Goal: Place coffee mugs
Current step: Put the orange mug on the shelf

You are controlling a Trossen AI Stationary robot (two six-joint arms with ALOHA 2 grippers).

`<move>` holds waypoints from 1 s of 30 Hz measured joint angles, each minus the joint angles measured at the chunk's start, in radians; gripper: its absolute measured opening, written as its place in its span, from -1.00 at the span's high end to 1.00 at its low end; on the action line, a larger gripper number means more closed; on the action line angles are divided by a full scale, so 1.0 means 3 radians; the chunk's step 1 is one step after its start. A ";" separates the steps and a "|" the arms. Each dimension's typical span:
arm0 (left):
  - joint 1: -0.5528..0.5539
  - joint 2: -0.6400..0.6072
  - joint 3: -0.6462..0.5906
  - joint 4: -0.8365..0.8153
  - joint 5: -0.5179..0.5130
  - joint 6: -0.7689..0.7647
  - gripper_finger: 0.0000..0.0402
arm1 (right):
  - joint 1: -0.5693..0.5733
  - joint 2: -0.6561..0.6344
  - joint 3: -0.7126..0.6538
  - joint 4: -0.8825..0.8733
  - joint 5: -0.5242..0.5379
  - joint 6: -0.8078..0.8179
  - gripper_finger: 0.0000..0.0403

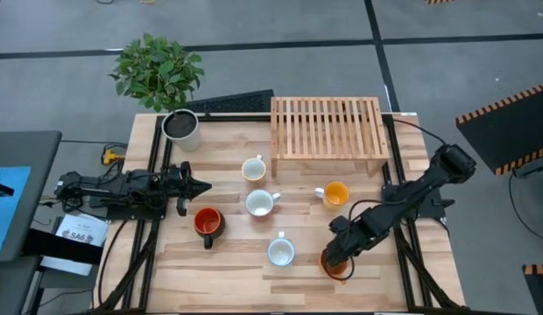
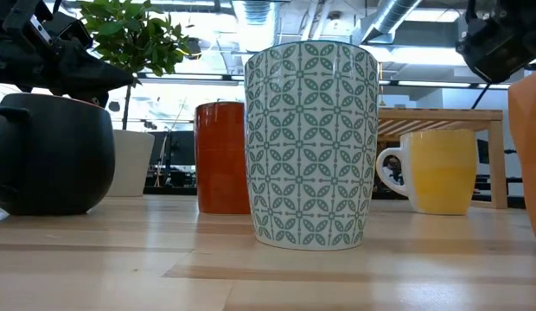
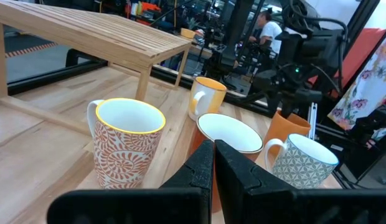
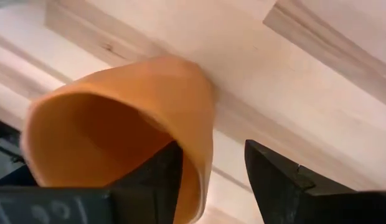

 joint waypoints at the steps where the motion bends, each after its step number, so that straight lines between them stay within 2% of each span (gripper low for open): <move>1: 0.0000 0.0000 -0.0001 0.0001 0.0000 0.0000 1.00 | -0.0002 0.0013 0.0000 -0.0004 -0.0001 0.0001 0.08; 4: 0.0000 0.0001 -0.0001 0.0001 0.0000 0.0000 1.00 | -0.0024 0.0025 0.0000 -0.0001 -0.0078 0.0000 0.32; 7: 0.0000 0.0001 -0.0001 0.0000 -0.0001 0.0000 1.00 | -0.0030 -0.0027 0.0052 -0.0050 -0.0114 -0.0070 0.74; 8: 0.0001 0.0000 0.0000 0.0001 0.0000 0.0000 1.00 | -0.0045 -0.0065 0.0076 -0.0067 -0.0114 -0.0138 0.81; 13: 0.0000 0.0001 0.0000 0.0000 0.0000 0.0000 1.00 | -0.0225 -0.0349 0.0457 -0.0176 -0.0429 -0.0516 0.79; 17: 0.0000 0.0000 -0.0001 0.0000 0.0000 0.0000 1.00 | -0.0531 -0.0577 0.1047 -0.0314 -0.0521 -0.0679 0.79; 19: 0.0001 0.0001 0.0000 0.0000 0.0000 0.0000 1.00 | -0.0761 -0.0673 0.1409 -0.0392 -0.0367 -0.0777 0.79; 23: 0.0000 0.0001 0.0000 0.0000 0.0000 0.0000 1.00 | -0.1328 -0.0735 0.2209 -0.0802 0.0312 -0.1207 0.79; 27: 0.0000 0.0001 0.0000 0.0001 -0.0001 0.0000 1.00 | -0.1982 -0.0683 0.3002 -0.1599 0.0978 -0.1725 0.79; 30: 0.0000 0.0001 0.0000 0.0000 0.0000 0.0000 1.00 | -0.2519 -0.0602 0.3434 -0.2291 0.1315 -0.1973 0.79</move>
